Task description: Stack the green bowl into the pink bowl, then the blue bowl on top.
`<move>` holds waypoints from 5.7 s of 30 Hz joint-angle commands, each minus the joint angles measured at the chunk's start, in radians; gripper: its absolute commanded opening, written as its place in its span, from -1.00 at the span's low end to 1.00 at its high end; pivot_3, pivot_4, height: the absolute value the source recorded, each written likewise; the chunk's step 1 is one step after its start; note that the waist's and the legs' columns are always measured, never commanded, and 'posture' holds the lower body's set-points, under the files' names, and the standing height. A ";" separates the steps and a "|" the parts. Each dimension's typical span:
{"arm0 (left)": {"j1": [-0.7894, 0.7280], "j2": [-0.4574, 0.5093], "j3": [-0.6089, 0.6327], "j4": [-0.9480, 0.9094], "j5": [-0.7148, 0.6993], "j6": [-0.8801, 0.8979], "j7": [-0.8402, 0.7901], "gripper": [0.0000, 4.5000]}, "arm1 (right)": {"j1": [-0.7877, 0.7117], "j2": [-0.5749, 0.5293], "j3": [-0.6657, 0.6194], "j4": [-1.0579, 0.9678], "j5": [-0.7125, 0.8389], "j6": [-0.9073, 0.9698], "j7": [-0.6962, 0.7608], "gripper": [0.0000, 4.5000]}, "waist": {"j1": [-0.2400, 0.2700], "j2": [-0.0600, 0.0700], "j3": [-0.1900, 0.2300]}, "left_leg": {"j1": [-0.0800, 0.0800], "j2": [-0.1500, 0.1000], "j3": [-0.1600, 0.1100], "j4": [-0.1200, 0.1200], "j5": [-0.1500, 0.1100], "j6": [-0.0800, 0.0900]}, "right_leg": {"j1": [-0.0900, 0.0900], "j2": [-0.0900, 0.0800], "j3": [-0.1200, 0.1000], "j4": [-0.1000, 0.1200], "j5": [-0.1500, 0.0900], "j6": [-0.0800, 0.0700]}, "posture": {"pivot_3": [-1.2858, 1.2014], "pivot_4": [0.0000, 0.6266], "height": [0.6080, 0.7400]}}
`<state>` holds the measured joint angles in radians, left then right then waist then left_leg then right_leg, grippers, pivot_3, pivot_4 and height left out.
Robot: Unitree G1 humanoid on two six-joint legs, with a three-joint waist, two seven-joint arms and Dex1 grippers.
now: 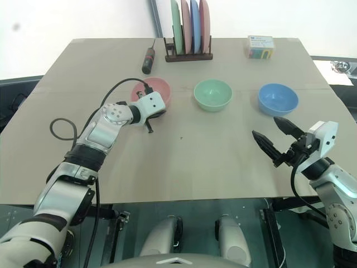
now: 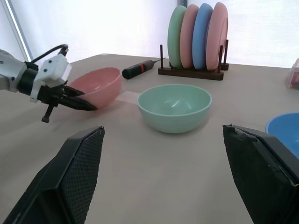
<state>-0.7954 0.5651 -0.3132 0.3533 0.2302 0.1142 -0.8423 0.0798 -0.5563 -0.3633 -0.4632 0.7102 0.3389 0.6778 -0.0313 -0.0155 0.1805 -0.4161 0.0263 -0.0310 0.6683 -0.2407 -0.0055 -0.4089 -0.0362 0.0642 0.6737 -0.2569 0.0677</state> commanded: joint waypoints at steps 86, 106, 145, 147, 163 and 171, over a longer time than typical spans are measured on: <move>0.822 -0.032 0.748 -0.713 -0.829 0.021 0.078 1.00 | -1.356 0.231 0.699 1.643 -0.901 -0.470 0.244 -0.56 | -0.012 0.000 0.001 | 0.002 0.000 0.002 -0.001 0.000 0.000 | -0.003 -0.002 0.000 0.004 0.001 -0.002 | 0.03 -0.52 1.00; 0.665 0.000 0.647 -0.567 -0.830 0.010 -0.041 1.00 | -1.045 -0.030 0.674 0.415 -0.724 -0.128 0.643 -0.99 | -0.003 0.001 0.002 | -0.001 0.000 -0.002 -0.002 0.000 0.000 | -0.003 -0.002 -0.004 0.002 0.001 -0.002 | 0.03 -0.52 1.00; 0.430 -0.046 0.442 -0.533 -0.942 0.168 -0.320 1.00 | -0.870 -0.346 0.519 0.727 -0.746 0.116 0.272 0.58 | -0.007 0.000 0.002 | 0.000 0.001 0.000 -0.001 0.000 0.000 | -0.001 -0.001 -0.003 -0.001 0.000 -0.002 | 0.03 -0.52 1.00; 0.419 -0.052 0.438 -0.535 -0.944 0.172 -0.318 1.00 | -0.889 -0.325 0.530 0.838 -0.759 0.060 0.263 0.58 | -0.008 0.001 0.002 | 0.000 0.001 0.000 -0.001 0.000 0.000 | -0.001 -0.001 -0.002 -0.001 0.001 -0.002 | 0.03 -0.52 1.00; 0.463 -0.042 0.455 -0.572 -0.940 0.166 -0.280 1.00 | -1.100 -0.170 0.579 1.490 -0.890 -0.345 0.241 -0.72 | -0.013 0.001 0.003 | 0.000 0.001 0.002 -0.002 0.000 0.000 | -0.001 -0.001 0.001 -0.002 0.001 -0.001 | 0.03 -0.52 1.00; 0.474 -0.041 0.457 -0.575 -0.937 0.157 -0.266 1.00 | -1.095 -0.163 0.572 1.479 -0.906 -0.389 0.255 -0.97 | -0.012 0.001 0.002 | 0.001 0.001 0.002 -0.002 0.000 0.000 | -0.001 -0.001 0.001 -0.001 0.001 -0.001 | 0.03 -0.52 1.00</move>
<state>-0.3209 0.5151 0.1183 -0.1868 -0.6998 0.2894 -1.1138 -1.0107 -0.7079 0.2209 1.0416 -0.1946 -0.0293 0.9199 -0.0429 -0.0146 0.1829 -0.4147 0.0271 -0.0288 0.6668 -0.2408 -0.0057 -0.4094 -0.0369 0.0652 0.6723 -0.2561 0.0663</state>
